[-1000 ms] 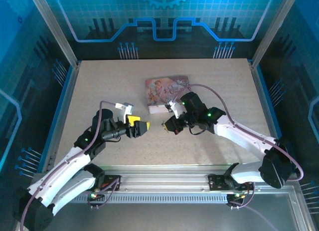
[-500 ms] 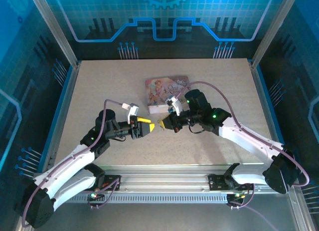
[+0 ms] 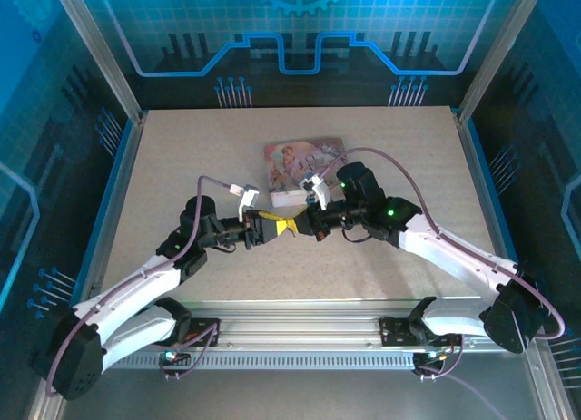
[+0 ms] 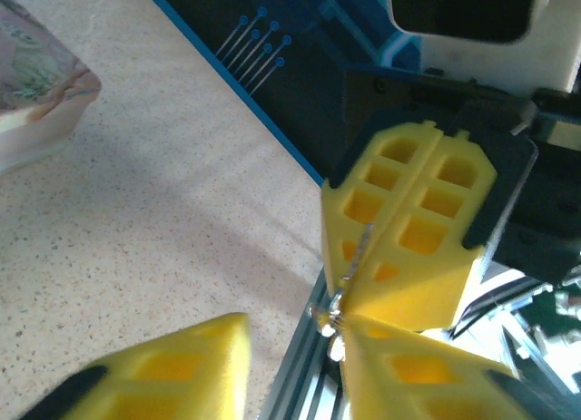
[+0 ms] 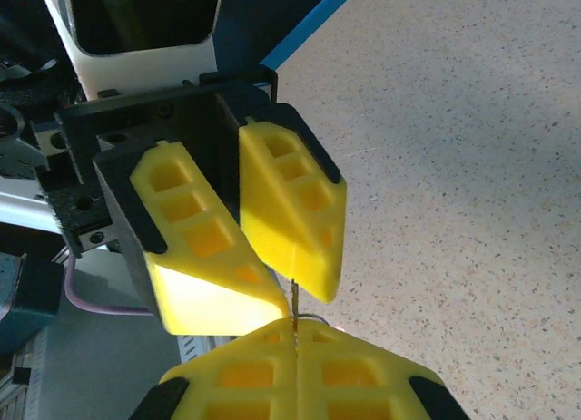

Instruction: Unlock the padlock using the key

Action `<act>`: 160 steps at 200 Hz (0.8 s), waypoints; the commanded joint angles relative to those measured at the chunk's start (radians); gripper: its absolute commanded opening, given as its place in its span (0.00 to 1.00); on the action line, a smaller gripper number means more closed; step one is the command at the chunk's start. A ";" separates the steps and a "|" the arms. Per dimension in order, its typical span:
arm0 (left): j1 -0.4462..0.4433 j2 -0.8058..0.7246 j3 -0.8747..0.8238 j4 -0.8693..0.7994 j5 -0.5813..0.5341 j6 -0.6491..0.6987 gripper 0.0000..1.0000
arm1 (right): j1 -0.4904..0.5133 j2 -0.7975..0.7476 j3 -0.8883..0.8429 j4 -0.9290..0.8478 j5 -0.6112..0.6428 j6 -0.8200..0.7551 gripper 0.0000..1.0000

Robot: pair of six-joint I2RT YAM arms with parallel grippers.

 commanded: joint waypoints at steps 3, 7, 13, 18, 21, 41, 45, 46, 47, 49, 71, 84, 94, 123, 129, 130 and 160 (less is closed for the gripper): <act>-0.011 0.021 0.003 0.048 0.030 -0.006 0.08 | 0.015 -0.020 -0.001 0.032 -0.020 0.008 0.00; -0.011 0.025 0.005 0.051 0.032 -0.008 0.06 | 0.016 -0.018 -0.002 0.034 -0.020 0.010 0.00; -0.012 0.028 0.003 0.056 0.035 -0.008 0.05 | 0.015 -0.017 -0.002 0.035 -0.020 0.009 0.00; -0.014 0.029 0.004 0.060 0.037 -0.010 0.04 | 0.016 -0.017 -0.004 0.036 -0.018 0.010 0.00; -0.014 0.029 0.002 0.062 0.038 -0.010 0.03 | 0.015 -0.015 -0.004 0.036 -0.019 0.011 0.00; -0.017 0.027 -0.004 0.086 0.048 -0.015 0.00 | 0.016 -0.014 -0.007 0.039 -0.014 0.009 0.00; -0.017 0.025 -0.006 0.092 0.050 -0.016 0.00 | 0.015 -0.014 -0.008 0.040 -0.014 0.008 0.00; -0.016 0.025 -0.006 0.092 0.051 -0.016 0.00 | 0.015 -0.014 -0.008 0.041 -0.014 0.009 0.00; -0.016 0.023 -0.007 0.094 0.051 -0.017 0.00 | 0.016 -0.014 -0.008 0.041 -0.014 0.009 0.00; -0.017 0.023 -0.008 0.096 0.051 -0.017 0.00 | 0.015 -0.014 -0.009 0.042 -0.014 0.009 0.00; -0.017 0.010 -0.018 0.111 0.052 -0.020 0.01 | 0.015 -0.017 -0.013 0.043 -0.014 0.010 0.00; -0.017 0.000 -0.025 0.111 0.043 -0.021 0.15 | 0.014 -0.023 -0.017 0.046 -0.014 0.014 0.00; -0.017 -0.010 -0.029 0.103 0.038 -0.020 0.23 | 0.012 -0.026 -0.018 0.047 -0.022 0.015 0.00; -0.015 -0.048 -0.049 0.111 0.021 -0.022 0.42 | -0.002 -0.023 -0.024 0.061 -0.076 0.033 0.00; -0.015 -0.056 -0.053 0.116 0.025 -0.021 0.44 | -0.006 -0.023 -0.024 0.063 -0.087 0.036 0.00; -0.014 -0.057 -0.054 0.117 0.026 -0.022 0.44 | -0.006 -0.023 -0.024 0.064 -0.089 0.036 0.00; -0.015 -0.079 -0.059 0.143 0.050 -0.035 0.49 | -0.012 -0.018 -0.022 0.074 -0.130 0.047 0.00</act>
